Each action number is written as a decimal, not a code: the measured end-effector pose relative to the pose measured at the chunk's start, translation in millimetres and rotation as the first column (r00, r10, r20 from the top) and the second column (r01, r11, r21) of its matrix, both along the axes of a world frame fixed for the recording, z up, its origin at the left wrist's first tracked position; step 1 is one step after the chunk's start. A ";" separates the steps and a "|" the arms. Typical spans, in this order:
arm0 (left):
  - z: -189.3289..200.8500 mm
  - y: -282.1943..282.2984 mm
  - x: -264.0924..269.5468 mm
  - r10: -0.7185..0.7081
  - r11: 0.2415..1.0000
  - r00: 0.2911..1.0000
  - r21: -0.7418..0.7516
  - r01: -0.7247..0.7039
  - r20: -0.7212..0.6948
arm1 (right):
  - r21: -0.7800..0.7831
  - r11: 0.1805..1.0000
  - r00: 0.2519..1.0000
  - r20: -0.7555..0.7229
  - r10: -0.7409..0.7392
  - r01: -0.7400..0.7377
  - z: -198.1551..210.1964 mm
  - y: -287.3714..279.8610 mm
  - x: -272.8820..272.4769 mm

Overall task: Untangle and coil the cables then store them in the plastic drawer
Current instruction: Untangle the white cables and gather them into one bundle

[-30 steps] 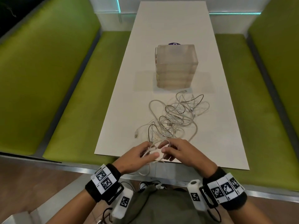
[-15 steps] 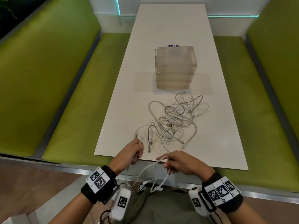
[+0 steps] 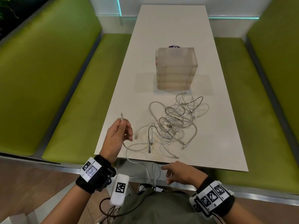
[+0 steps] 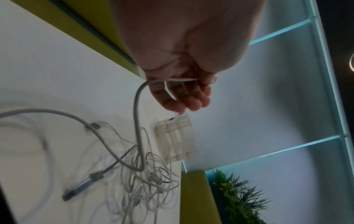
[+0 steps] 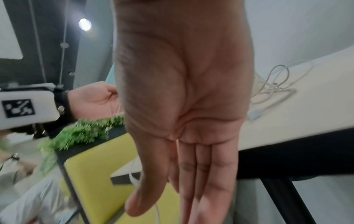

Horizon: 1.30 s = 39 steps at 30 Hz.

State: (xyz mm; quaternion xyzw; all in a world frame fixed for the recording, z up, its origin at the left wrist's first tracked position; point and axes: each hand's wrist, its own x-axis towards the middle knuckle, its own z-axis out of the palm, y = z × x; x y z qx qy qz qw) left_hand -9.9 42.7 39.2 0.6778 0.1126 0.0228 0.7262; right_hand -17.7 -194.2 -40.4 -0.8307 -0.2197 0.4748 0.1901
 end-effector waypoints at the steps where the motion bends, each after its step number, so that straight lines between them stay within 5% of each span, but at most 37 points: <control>1: 3.3 -0.9 0.9 -0.004 0.999 1.000 -0.035 0.005 0.012 | 0.036 0.999 0.999 0.020 -0.033 0.032 2.7 -2.3 3.5; 6: 7.9 -8.9 5.9 -0.061 0.991 0.996 -0.112 0.068 0.067 | 0.144 0.956 0.905 0.313 -0.288 0.255 14.4 -15.2 25.2; 10: 2.1 -18.8 9.0 -0.122 0.987 0.991 -0.097 0.127 0.059 | -0.030 0.980 0.916 0.363 -0.174 0.198 5.7 -14.5 32.5; 17: -5.9 -38.1 17.4 -0.189 0.979 0.981 -0.063 0.192 0.048 | 0.007 1.000 0.873 0.486 -0.027 0.028 47.1 -17.7 46.8; 20: -9.3 -51.9 25.3 -0.225 0.974 0.974 -0.007 0.225 0.027 | 0.138 0.986 0.857 0.515 0.006 -0.089 79.9 -9.0 58.1; 25: -16.0 -72.0 30.4 -0.316 0.949 0.949 0.010 0.316 0.012 | 0.476 0.876 0.819 0.469 -0.332 0.083 113.5 3.5 72.8; 29: -17.9 -76.9 30.6 -0.326 0.945 0.945 -0.023 0.326 -0.008 | 0.656 0.677 0.777 0.214 -0.591 0.334 115.9 4.2 72.4; 39: -18.1 -76.0 28.5 -0.465 0.884 0.885 -0.032 0.466 0.024 | 0.720 0.437 0.671 -0.054 -0.739 0.539 108.4 6.5 72.3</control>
